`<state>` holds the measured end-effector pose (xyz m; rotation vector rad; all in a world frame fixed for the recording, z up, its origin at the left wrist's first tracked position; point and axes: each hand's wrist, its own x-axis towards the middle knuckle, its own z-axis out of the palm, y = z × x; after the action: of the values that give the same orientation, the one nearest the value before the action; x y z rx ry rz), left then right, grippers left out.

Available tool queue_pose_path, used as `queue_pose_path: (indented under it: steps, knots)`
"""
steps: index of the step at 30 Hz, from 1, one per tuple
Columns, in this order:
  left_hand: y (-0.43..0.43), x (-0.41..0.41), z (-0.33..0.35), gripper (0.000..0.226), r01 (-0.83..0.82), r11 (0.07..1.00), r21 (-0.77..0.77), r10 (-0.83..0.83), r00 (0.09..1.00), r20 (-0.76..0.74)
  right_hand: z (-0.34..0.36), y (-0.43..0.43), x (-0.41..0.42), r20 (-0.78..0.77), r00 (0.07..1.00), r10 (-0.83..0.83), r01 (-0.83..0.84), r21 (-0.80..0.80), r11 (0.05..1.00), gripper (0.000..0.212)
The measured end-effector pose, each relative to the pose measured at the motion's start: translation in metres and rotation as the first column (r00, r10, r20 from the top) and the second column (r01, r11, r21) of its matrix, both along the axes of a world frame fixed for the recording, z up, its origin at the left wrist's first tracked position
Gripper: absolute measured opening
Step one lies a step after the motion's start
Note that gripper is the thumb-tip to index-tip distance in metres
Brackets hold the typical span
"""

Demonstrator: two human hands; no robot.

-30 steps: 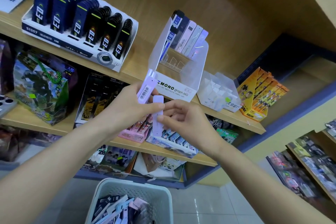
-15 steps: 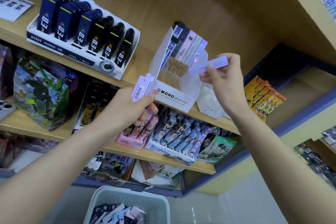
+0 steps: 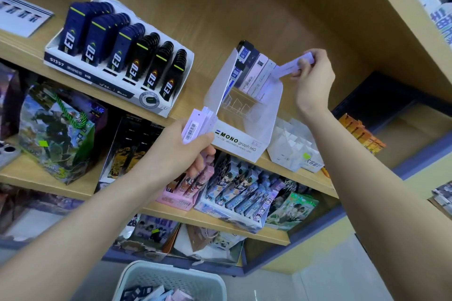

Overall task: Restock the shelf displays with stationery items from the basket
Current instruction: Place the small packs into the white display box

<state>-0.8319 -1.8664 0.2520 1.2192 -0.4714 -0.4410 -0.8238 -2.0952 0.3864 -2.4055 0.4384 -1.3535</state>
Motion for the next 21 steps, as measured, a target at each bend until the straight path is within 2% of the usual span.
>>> queue_pose_path:
  steps: [4,7,10,13,18,21]
  knots:
    - [-0.002,0.000,0.000,0.008,0.033,0.999,0.004,-0.033,0.999,-0.006,-0.003,-0.010,0.003,-0.240,0.969,-0.064,0.048,-0.072,0.996,0.022]
    - [-0.004,-0.002,0.000,0.013,0.074,0.997,-0.004,-0.074,0.997,-0.037,-0.002,-0.012,0.007,-0.377,0.922,-0.091,0.040,-0.143,0.989,0.024]
    - [-0.004,-0.002,0.000,0.019,0.113,0.994,0.002,-0.113,0.992,-0.047,-0.001,-0.013,0.012,-0.356,0.927,-0.115,0.068,-0.141,0.988,0.023]
    - [-0.004,0.000,-0.001,0.021,0.124,0.992,0.007,-0.123,0.990,-0.063,0.000,-0.014,0.017,-0.324,0.931,-0.170,0.132,-0.136,0.982,0.031]
    - [-0.004,-0.001,-0.003,0.020,0.140,0.990,-0.001,-0.140,0.986,-0.096,-0.003,-0.008,0.014,-0.372,0.896,-0.243,0.160,-0.240,0.958,0.034]
    - [-0.005,-0.002,-0.004,0.022,0.156,0.988,-0.001,-0.156,0.983,-0.102,-0.012,0.001,0.005,-0.300,0.924,-0.237,0.165,-0.247,0.955,0.043]
